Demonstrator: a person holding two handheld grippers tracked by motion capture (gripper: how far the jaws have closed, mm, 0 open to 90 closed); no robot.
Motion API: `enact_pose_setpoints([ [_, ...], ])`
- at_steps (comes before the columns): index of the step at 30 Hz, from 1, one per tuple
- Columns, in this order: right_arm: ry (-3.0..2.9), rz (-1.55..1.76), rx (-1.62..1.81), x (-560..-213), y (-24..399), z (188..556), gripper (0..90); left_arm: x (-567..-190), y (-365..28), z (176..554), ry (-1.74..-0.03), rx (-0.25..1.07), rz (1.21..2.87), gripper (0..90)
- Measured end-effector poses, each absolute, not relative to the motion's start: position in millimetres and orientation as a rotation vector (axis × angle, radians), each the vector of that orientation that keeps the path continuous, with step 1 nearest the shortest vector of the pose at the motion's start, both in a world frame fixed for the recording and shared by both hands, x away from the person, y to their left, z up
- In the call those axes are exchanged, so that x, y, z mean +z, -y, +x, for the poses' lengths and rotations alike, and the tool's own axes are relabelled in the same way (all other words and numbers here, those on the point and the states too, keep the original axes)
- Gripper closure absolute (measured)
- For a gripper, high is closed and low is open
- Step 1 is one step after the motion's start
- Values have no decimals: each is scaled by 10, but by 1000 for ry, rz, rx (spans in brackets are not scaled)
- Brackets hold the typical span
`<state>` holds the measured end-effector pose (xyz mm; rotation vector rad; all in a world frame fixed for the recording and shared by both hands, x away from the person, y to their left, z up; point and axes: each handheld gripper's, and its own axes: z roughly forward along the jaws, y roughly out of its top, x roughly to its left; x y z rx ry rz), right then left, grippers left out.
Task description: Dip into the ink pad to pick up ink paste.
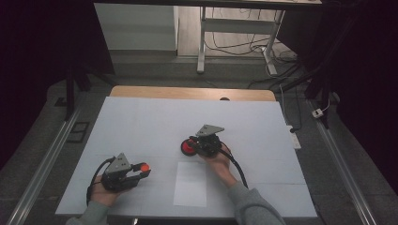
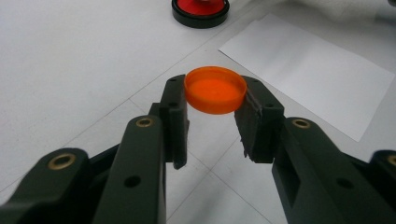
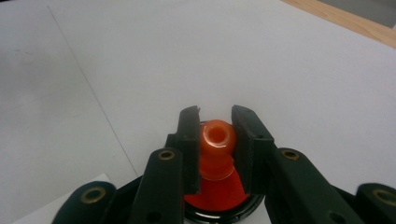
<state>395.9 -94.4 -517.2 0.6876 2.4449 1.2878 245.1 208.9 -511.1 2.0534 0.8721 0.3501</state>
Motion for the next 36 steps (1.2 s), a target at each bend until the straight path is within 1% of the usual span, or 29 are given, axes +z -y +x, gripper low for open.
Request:
enact_pose_setpoints([
  [15,-2461,696,1255,-5223,930,3972,726,-5105,-2086,2442,-871,352,2054,652],
  [36,-2433,697,1305,-5276,969,3953,728,-5102,-2085,2442,-871,354,2052,652],
])
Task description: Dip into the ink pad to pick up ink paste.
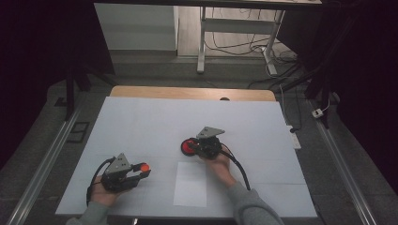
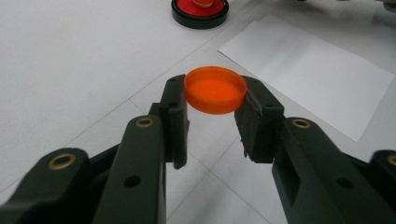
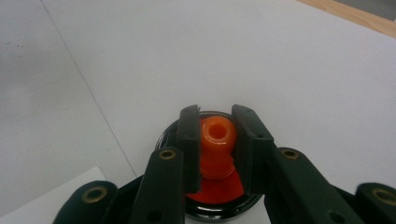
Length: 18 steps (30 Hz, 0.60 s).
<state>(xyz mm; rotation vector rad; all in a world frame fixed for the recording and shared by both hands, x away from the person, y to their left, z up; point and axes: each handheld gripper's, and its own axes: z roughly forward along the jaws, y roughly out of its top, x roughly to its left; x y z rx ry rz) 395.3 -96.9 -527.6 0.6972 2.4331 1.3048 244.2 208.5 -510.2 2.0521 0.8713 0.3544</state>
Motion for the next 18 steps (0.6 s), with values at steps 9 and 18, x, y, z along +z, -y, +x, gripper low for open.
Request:
enact_pose_setpoints([
  [9,-2436,702,1313,-5281,976,3960,728,-5103,-2085,2441,-870,354,2053,652],
  [18,-2433,707,1318,-5285,977,3961,728,-5104,-2087,2444,-873,355,2052,652],
])
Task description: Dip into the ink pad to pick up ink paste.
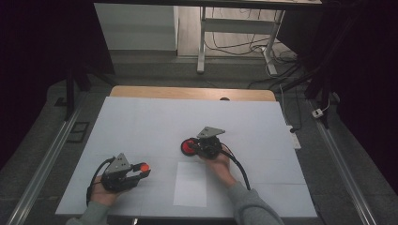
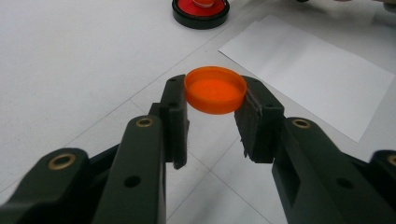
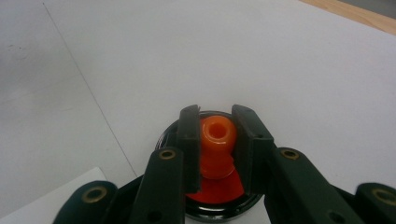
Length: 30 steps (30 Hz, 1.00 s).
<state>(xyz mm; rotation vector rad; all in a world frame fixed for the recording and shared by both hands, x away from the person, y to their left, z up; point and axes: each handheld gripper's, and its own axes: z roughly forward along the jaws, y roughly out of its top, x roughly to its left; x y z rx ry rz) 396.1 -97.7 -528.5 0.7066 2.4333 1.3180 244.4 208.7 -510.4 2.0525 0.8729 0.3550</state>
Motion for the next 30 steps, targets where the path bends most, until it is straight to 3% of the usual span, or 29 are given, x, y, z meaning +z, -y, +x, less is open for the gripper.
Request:
enact_pose_setpoints([
  [7,-2435,731,1302,-5251,958,3958,724,-5107,-2077,2454,-873,352,2051,652],
  [17,-2298,741,1540,-4850,1195,3895,723,-5110,-2093,2456,-871,353,2052,652],
  [30,-2377,742,1442,-5015,1084,3970,723,-5114,-2085,2457,-872,350,2054,652],
])
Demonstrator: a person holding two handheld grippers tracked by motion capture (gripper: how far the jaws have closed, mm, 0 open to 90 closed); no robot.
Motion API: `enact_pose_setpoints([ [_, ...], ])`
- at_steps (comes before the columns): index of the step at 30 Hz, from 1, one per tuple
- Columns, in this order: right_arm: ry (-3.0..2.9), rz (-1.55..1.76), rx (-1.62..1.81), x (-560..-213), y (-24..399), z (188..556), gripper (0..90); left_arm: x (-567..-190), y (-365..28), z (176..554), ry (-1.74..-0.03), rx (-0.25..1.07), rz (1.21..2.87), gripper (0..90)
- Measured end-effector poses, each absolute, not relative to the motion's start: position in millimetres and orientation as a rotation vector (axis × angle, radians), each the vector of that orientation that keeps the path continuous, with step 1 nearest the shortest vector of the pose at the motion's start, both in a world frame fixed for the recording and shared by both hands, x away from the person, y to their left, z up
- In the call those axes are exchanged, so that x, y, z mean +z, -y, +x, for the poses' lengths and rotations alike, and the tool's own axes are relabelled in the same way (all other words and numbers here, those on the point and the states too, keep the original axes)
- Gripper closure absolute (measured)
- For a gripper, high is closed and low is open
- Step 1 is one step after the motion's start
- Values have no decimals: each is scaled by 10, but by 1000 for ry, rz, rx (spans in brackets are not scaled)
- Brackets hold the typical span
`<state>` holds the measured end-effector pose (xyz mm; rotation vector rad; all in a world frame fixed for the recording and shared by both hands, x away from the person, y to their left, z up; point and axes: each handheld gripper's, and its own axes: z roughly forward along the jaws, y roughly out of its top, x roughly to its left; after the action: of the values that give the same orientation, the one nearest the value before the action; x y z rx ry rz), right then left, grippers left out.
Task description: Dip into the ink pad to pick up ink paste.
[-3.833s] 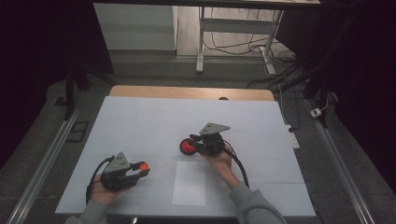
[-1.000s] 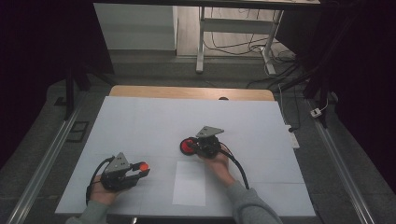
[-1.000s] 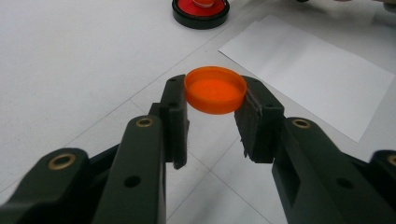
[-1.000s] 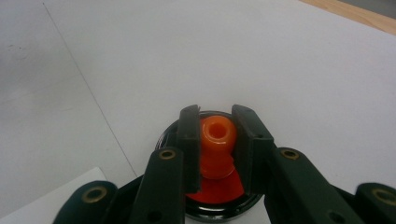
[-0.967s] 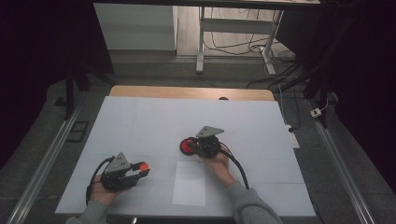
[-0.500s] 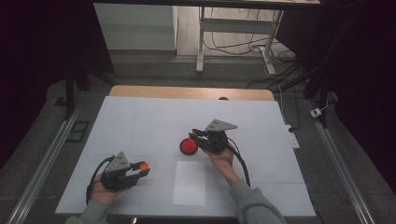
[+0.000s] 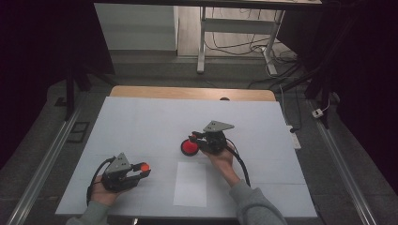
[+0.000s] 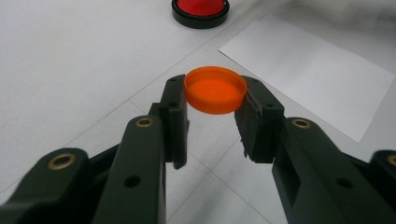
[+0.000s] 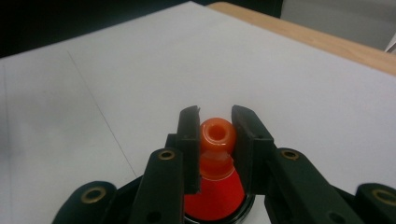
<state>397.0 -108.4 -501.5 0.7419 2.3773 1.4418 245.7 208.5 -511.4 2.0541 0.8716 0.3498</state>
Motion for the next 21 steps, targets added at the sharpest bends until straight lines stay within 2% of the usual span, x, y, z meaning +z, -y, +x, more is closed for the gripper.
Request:
enact_pose_setpoints([
  [21,-2463,727,1371,-5188,971,4033,722,-5128,-2091,2466,-874,349,2060,651],
])
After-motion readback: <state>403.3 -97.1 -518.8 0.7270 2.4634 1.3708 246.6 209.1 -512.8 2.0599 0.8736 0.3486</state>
